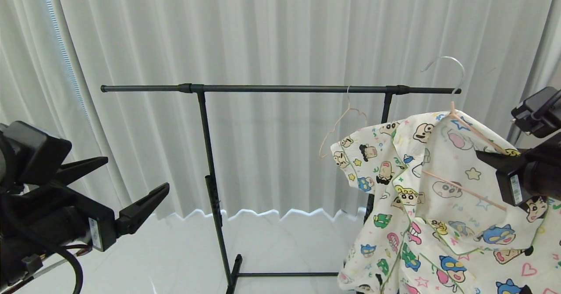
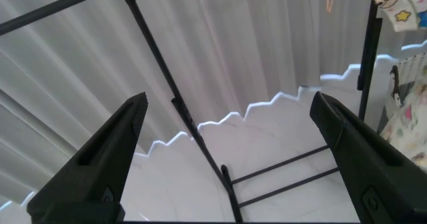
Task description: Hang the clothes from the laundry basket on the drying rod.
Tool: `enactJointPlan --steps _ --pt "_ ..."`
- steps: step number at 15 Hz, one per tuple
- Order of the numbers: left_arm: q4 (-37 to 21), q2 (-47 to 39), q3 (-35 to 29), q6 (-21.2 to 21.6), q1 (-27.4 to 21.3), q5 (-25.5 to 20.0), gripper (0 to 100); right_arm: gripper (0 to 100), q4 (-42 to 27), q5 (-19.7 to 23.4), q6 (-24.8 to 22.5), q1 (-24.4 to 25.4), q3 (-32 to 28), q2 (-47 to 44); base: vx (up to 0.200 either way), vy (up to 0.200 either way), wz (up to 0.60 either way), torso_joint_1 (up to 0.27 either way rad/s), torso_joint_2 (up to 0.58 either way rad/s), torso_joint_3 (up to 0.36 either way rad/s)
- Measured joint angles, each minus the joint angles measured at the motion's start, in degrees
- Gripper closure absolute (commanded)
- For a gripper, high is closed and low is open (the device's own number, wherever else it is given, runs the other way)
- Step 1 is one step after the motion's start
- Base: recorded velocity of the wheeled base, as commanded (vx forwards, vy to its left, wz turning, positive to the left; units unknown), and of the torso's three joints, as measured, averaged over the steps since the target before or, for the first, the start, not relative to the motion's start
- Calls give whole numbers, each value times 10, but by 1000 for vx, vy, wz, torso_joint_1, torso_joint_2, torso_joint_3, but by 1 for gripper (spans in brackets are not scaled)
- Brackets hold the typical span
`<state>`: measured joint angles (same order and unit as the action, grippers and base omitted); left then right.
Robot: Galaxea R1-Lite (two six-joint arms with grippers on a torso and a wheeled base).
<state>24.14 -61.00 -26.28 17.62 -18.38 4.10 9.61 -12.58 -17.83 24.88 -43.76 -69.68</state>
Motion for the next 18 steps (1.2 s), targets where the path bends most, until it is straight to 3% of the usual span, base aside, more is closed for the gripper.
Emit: enactJointPlan --steps 3,6,12,18 --pt "0 -12 -15 1 0 14 0 100 0 1 0 -2 0 -3 0 0 0 0 0 0" --pt "0 -37 -46 1 -1 51 0 100 1 1 1 -1 1 -4 0 200 0 1 -1 4" --pt "0 -66 -62 0 -4 53 0 100 4 2 14 5 1 -10 0 200 0 0 1 2" --pt "0 -72 -63 0 -5 53 0 100 20 -3 55 52 -18 -51 0 0 0 0 0 0"
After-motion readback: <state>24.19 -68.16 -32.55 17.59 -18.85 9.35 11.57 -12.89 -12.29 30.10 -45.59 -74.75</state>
